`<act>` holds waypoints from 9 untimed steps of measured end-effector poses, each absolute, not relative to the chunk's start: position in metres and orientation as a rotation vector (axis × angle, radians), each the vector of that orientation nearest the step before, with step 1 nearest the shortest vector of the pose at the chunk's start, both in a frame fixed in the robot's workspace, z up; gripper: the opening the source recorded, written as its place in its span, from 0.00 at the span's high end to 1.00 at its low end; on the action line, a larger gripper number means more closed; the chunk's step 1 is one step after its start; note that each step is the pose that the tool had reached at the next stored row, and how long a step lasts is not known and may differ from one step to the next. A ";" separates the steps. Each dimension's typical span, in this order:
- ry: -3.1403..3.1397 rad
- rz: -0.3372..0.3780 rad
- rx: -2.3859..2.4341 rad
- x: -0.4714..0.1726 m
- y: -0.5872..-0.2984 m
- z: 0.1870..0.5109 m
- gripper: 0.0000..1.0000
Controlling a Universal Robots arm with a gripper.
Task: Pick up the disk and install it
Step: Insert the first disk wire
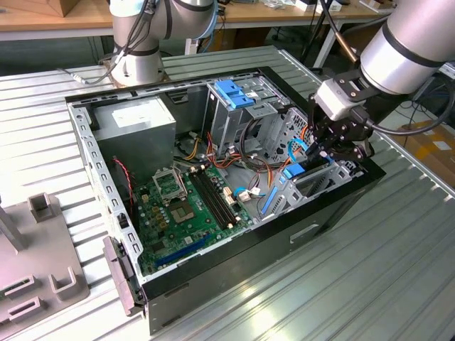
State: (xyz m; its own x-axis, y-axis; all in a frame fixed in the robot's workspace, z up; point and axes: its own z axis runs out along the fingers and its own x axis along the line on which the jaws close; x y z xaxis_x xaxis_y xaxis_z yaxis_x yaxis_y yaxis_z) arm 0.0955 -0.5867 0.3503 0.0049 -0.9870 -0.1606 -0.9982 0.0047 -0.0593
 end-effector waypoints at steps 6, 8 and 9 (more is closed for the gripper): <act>2.102 0.100 -2.110 0.095 -0.587 0.349 0.84; 2.102 0.100 -2.110 0.095 -0.587 0.349 0.84; 2.102 0.100 -2.110 0.095 -0.587 0.349 0.84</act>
